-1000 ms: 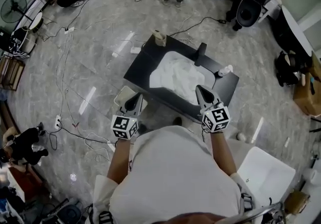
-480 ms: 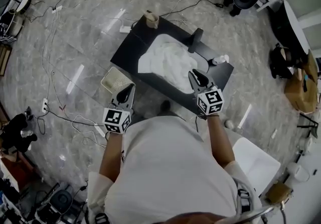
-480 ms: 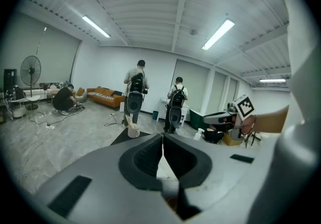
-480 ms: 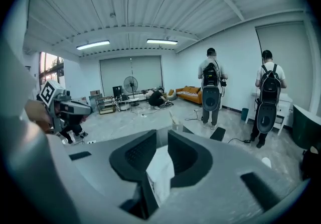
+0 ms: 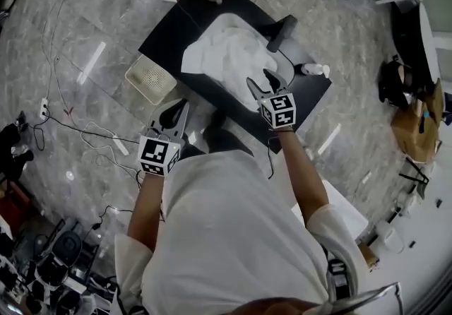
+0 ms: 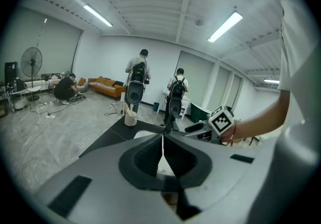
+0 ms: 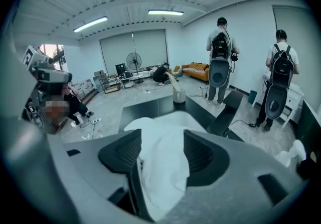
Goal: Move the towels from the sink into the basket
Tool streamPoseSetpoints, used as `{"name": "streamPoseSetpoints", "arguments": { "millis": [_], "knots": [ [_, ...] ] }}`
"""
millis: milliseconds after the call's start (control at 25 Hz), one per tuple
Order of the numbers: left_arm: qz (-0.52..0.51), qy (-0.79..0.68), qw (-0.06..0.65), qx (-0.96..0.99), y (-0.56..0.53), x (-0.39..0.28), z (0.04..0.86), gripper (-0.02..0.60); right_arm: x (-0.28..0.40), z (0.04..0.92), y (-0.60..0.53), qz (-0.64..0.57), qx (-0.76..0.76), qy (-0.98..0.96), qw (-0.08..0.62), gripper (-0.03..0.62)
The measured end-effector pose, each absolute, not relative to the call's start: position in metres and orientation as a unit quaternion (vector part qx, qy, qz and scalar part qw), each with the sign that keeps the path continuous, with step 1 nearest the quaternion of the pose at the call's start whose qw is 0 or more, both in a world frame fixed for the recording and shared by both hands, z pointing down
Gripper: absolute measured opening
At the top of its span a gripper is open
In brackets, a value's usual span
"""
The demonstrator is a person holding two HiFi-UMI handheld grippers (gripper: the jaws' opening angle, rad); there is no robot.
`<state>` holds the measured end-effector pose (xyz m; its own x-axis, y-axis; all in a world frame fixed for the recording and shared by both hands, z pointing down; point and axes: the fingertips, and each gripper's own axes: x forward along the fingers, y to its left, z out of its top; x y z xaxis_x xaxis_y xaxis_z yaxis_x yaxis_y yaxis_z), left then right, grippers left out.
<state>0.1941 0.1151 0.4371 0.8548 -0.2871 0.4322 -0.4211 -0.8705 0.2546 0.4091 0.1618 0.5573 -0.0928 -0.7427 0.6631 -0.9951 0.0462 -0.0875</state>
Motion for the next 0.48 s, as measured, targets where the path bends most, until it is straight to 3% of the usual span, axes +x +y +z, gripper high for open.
{"name": "streamPoseSetpoints", "arguments": {
  "millis": [480],
  "knots": [
    [0.221,-0.218,0.224,0.924,0.12,0.188,0.499,0.009,0.408,0.712,0.135,0.345,0.585,-0.65,0.341,0.515]
  ]
}}
